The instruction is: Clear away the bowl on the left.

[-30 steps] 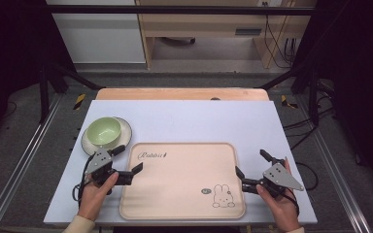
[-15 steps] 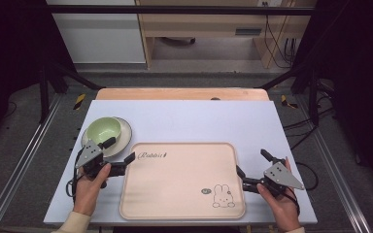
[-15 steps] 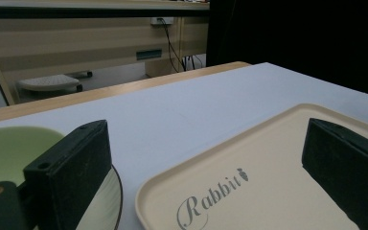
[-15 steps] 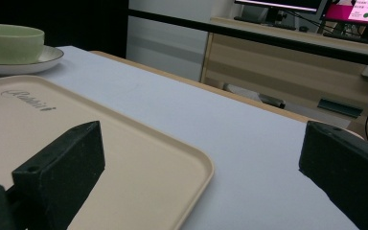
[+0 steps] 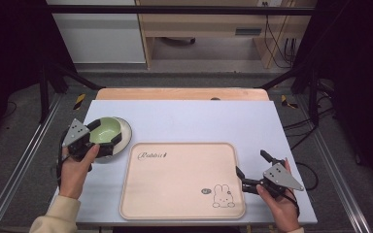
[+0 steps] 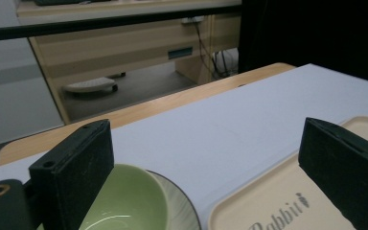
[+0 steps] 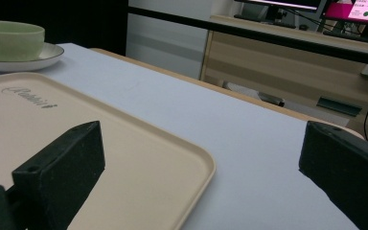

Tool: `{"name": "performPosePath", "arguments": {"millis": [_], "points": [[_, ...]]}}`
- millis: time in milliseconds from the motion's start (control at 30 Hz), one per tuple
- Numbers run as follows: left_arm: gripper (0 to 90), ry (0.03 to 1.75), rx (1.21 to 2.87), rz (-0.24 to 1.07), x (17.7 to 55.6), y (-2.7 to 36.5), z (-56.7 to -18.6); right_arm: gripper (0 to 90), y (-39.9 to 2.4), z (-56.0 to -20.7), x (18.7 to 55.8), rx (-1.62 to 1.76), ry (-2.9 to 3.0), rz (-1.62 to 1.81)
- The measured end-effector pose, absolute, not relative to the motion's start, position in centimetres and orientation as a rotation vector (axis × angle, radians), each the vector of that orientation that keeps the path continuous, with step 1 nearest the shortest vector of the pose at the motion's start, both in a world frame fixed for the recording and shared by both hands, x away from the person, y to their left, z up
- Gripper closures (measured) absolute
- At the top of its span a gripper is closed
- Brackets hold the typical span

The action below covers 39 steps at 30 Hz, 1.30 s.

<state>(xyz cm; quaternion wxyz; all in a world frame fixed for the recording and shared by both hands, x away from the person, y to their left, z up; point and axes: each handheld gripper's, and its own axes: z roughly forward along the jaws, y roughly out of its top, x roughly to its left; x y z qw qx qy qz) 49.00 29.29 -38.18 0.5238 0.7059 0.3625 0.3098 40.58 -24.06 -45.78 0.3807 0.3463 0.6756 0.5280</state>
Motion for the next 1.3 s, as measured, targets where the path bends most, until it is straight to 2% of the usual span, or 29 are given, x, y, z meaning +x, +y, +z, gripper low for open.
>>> {"name": "performPosePath", "arguments": {"millis": [600,1300], "points": [[3.8,0.900,1.755,0.785,52.3,29.6,-35.8,2.0,-24.0,-45.7,40.6,0.886,1.724,1.347],[4.0,1.007,1.787,0.749,53.9,31.0,-37.7,2.1,-24.2,-45.8,40.6,0.904,1.729,1.347]]}}
